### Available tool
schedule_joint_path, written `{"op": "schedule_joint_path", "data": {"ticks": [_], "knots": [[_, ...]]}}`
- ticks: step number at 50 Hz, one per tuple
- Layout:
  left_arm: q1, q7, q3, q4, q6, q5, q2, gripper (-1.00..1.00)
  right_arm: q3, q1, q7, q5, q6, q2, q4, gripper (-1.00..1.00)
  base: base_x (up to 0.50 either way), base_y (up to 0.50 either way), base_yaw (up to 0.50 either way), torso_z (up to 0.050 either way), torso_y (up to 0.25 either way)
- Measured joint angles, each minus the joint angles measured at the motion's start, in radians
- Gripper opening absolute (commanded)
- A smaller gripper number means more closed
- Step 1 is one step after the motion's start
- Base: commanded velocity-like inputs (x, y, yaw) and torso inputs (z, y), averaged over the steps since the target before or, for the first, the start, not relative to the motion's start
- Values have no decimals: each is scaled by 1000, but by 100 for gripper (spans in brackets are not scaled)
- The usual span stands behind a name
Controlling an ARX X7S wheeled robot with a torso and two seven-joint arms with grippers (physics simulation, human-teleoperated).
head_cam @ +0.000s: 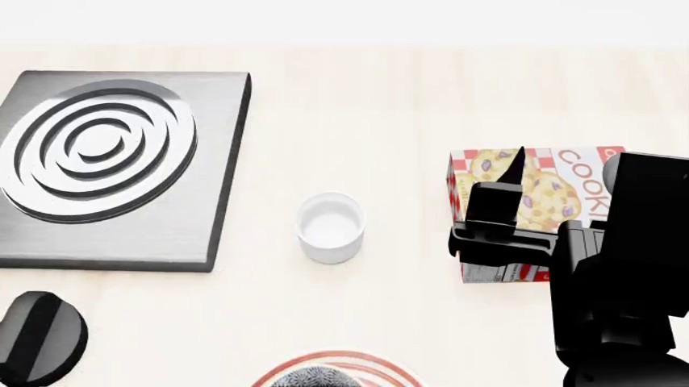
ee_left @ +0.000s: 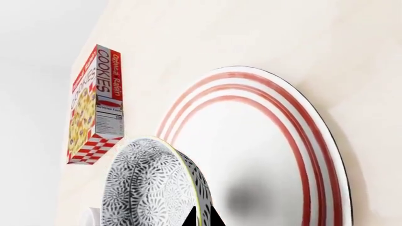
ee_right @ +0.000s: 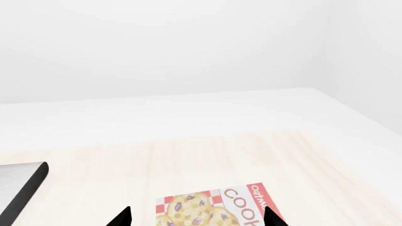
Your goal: Pick the akita bowl on the stove and place it on the plate.
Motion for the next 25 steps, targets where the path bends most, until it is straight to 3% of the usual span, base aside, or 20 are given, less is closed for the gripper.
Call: {"op": "schedule_joint_path", "data": {"ticks": [25], "knots": [[17,-13,-10,-28,4,-4,20,-100,-3,-1,9,11,-5,6,2,100,0,0,0,0,0]]}}
